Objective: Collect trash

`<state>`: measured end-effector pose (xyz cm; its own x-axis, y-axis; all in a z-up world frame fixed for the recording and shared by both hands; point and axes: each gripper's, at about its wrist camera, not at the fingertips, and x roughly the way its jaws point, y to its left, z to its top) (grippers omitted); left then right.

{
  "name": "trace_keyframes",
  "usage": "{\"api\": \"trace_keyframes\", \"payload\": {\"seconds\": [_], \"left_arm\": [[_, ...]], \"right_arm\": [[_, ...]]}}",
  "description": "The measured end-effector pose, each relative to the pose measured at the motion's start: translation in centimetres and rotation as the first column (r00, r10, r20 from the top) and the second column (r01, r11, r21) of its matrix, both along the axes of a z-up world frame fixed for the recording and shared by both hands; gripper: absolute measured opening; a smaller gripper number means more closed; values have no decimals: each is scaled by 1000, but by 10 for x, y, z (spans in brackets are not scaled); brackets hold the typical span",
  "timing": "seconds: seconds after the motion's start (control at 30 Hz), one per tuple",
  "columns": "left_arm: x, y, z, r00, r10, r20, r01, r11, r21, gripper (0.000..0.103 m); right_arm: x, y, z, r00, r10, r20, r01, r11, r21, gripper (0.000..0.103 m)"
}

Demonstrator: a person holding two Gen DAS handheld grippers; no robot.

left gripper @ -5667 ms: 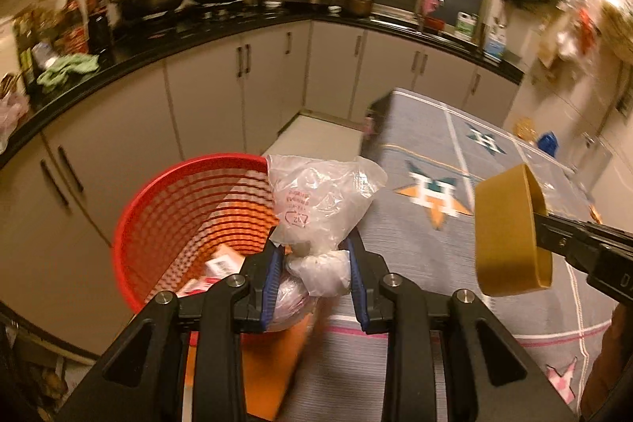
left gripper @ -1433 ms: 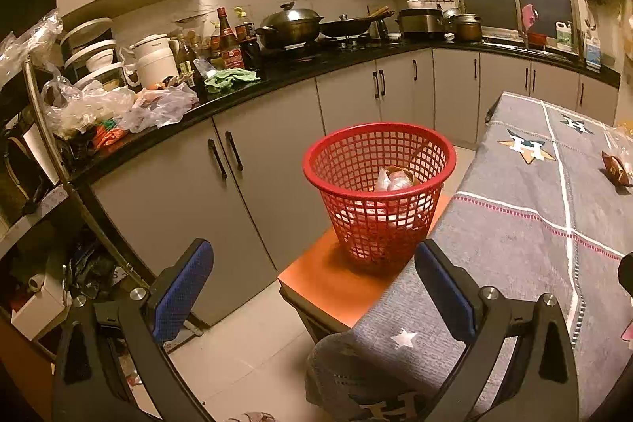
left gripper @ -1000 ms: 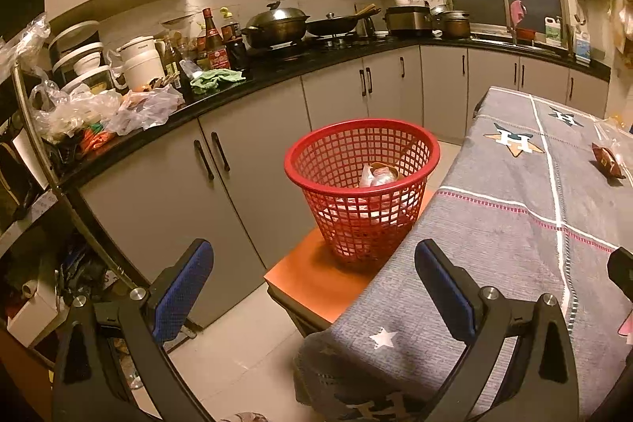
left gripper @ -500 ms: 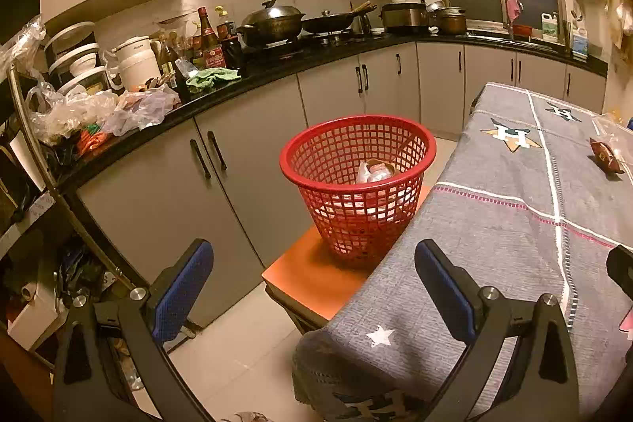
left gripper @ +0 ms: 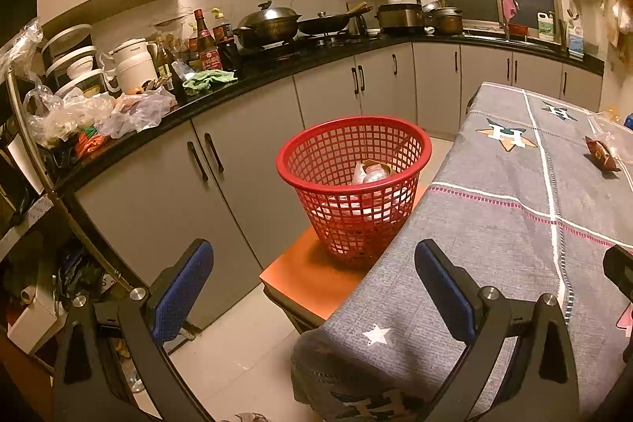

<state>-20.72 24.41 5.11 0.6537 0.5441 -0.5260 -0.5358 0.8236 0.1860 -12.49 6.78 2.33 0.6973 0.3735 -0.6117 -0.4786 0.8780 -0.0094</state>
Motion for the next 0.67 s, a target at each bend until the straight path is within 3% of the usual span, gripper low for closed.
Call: {"api": "trace_keyframes", "payload": {"seconds": [0.47,0.6,0.67], "left_arm": [[4,-4,5,1000,-21,-4,21,1000,11,101],[21,-18,12,994,-105,-31,104,993,-48,101],[39,-38,13,973,-224,-48,218,970,-105,101]], "right_arm": [[1,-9,1,1000,-22,-5,22,999,25,102],[16,-44,1,991,-131,-16,131,990,46,102],[29,-69,-3,977,-207,-52,210,976,51,102]]}}
